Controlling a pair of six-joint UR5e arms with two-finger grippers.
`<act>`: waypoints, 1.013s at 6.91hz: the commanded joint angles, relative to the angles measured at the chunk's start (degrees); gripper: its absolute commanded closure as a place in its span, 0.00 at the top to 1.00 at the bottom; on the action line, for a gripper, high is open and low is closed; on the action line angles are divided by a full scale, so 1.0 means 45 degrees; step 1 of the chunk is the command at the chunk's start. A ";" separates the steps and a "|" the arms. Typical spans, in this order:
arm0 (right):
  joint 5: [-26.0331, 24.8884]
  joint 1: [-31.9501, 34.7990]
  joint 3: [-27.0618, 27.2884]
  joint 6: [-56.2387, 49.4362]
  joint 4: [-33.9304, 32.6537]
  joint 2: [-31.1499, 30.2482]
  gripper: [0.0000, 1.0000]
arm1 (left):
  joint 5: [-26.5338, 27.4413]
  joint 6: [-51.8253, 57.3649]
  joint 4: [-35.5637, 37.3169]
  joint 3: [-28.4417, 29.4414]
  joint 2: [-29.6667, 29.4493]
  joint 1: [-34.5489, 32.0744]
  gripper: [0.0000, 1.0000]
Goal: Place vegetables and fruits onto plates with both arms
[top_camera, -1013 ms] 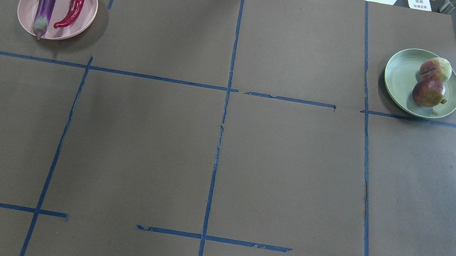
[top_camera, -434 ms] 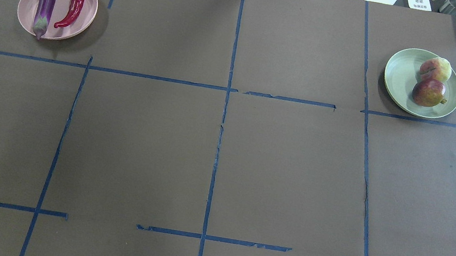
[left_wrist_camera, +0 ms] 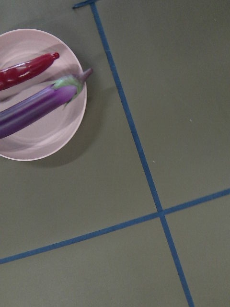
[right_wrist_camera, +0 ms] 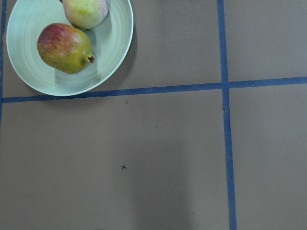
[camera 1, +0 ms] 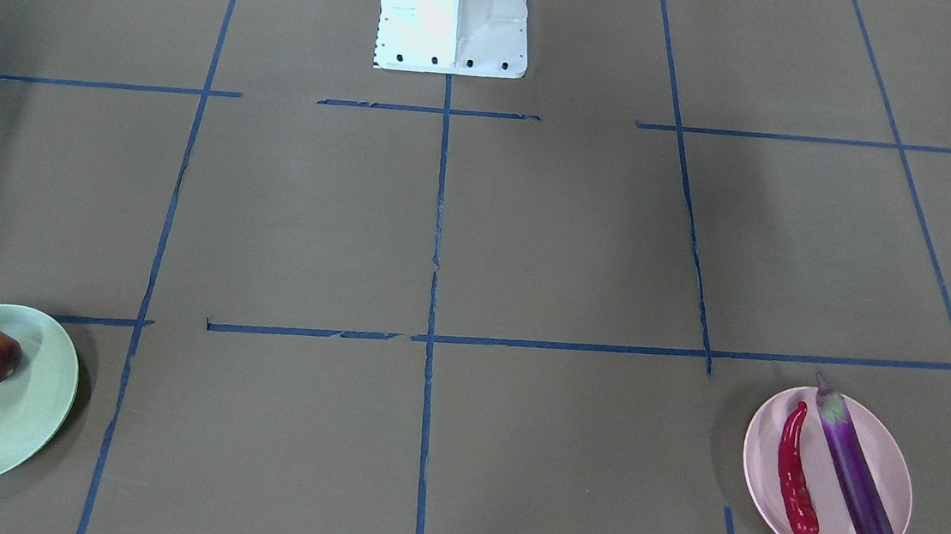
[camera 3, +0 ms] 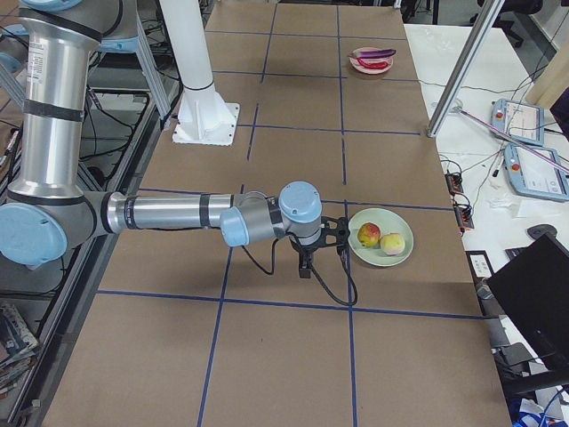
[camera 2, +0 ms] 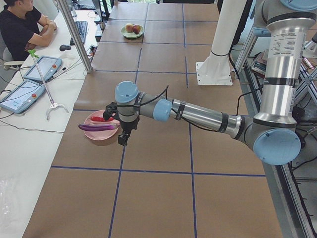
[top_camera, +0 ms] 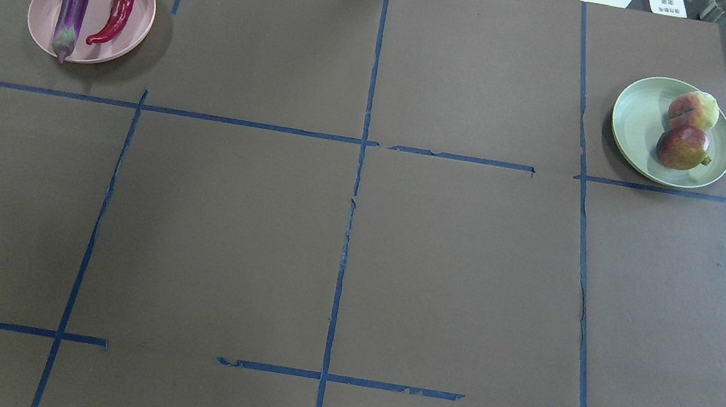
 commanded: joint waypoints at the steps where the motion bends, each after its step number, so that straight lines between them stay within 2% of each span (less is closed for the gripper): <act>1: -0.0285 -0.0261 0.0146 -0.0521 -0.0015 -0.0296 1.00 | -0.0031 0.1034 0.2194 0.0224 -0.0008 -0.0514 1.00; 3: -0.0537 -0.0438 0.0400 -0.0541 -0.0247 -0.0587 1.00 | -0.0070 0.2186 0.2256 0.0768 0.0225 -0.1118 1.00; 4: -0.0597 -0.0439 0.0827 -0.0541 -0.0230 -0.1169 1.00 | -0.0863 0.2265 0.2101 0.0791 0.1310 -0.1275 1.00; 5: -0.0597 -0.0478 0.1372 -0.0522 -0.0249 -0.1659 1.00 | -0.1471 0.2189 0.1790 0.1197 0.1553 -0.1257 1.00; 7: -0.0578 -0.1019 0.1456 -0.0541 -0.0268 -0.1742 1.00 | -0.1322 0.1976 0.1825 0.1106 0.1343 -0.1257 1.00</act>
